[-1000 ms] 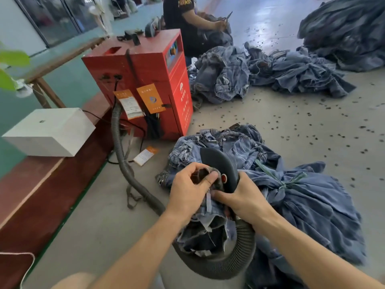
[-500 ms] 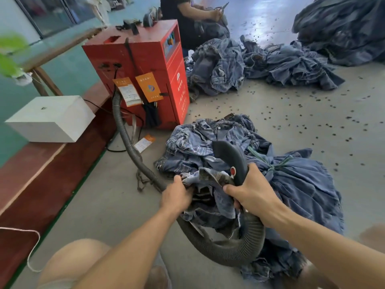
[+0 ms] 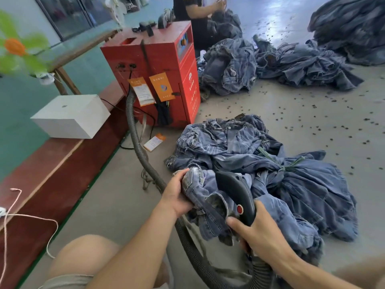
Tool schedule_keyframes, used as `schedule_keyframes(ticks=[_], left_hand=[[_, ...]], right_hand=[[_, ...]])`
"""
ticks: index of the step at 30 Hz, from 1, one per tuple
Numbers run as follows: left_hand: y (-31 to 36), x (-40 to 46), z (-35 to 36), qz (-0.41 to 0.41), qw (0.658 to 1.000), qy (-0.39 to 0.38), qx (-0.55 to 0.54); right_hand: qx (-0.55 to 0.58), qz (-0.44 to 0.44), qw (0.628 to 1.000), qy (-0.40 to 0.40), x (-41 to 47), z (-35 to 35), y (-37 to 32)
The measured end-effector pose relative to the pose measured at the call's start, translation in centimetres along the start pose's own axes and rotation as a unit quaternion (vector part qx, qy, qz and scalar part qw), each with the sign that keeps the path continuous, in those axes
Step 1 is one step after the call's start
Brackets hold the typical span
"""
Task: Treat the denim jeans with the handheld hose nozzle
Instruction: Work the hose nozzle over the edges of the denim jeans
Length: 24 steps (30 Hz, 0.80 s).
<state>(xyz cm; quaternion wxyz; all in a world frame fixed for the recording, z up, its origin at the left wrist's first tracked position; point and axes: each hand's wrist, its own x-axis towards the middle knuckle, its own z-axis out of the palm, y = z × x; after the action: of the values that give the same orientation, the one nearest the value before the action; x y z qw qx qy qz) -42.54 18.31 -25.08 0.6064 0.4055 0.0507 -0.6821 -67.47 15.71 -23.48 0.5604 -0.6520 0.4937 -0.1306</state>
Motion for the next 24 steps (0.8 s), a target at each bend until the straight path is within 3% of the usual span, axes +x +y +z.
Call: schedule_keyframes(ticks=[4,9,14,24], left_hand=[[-0.2,-1.1,-0.1,0.024,0.997,-0.034,0.072],[0.0,-1.6,-0.7,0.089,0.969,0.029,0.228],[0.2,-2.3,-1.1,0.127,0.969,0.002,0.210],[1.1,-2.3,-0.2,0.139,0.982,-0.109,0.060]], right_hand=[[0.058,-0.009,0.998,0.037,1.3,-1.3,-0.8],[0.077,-0.049,0.995,0.051,2.0,-3.2,-2.8],[0.043,-0.043,0.998,0.008,1.2,-3.5,-4.3],[-0.108,-0.050,0.993,-0.025,-0.8,-1.1,-3.8]])
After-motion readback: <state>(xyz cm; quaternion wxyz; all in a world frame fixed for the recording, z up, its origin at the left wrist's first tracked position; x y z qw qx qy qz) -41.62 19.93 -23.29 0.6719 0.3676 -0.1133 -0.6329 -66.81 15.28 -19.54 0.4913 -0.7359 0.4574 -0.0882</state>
